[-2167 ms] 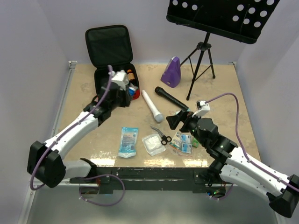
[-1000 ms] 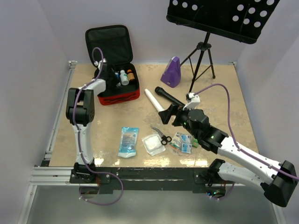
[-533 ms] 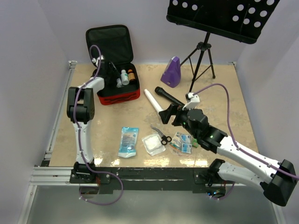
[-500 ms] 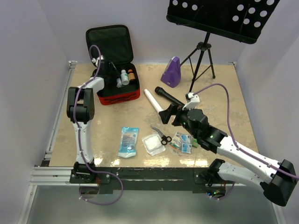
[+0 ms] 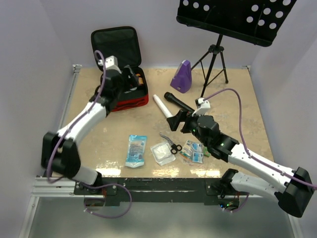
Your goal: Organize the medicine kit
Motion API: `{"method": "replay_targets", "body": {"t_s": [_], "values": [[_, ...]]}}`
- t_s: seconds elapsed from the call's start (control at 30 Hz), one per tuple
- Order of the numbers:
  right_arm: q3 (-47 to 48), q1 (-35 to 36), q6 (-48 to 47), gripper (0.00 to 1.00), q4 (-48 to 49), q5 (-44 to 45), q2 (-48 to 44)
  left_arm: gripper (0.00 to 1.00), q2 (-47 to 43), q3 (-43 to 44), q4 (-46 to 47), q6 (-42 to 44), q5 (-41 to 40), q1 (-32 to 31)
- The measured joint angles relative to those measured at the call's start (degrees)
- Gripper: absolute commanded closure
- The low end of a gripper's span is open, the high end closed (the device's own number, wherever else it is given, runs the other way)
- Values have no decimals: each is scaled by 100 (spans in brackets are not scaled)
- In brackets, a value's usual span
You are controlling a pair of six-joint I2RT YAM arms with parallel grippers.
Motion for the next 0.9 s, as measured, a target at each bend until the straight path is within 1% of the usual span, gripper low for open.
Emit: {"method": "replay_targets", "body": {"t_s": [0.03,0.1,0.13,0.17,0.23,0.37,0.47,0.6,0.73,0.9], "values": [[-24,0,-4,3,72,-37,50,0,-592,-284,74,66,-271,-409],[-116,2,0,3,212,-149,164,0,-1408,-656,94,70,-542,-1034],[-177,2,7,4,271,-190,223,0,-1832,-907,68,61,-649,-1316],[-284,2,22,4,358,-302,293,0,-2201,-1189,33,35,-737,-1469],[-479,4,35,4,490,-472,409,0,-2896,-1880,-195,-74,-992,-1504],[-780,188,63,4,715,-811,691,0,-3600,-3012,-935,-348,-1342,-1366],[-730,542,70,4,890,-905,1123,0,-3810,-3491,-1384,-533,-1279,-1368],[-564,872,151,4,949,-933,1655,0,-3825,-3958,-1508,-695,-922,-1368],[-560,898,271,4,994,-927,1700,2,-3659,-4439,-1377,-839,-345,-1368],[-557,905,330,5,933,-815,1620,5,-3661,-4894,-1161,-1003,118,-1370]]}}
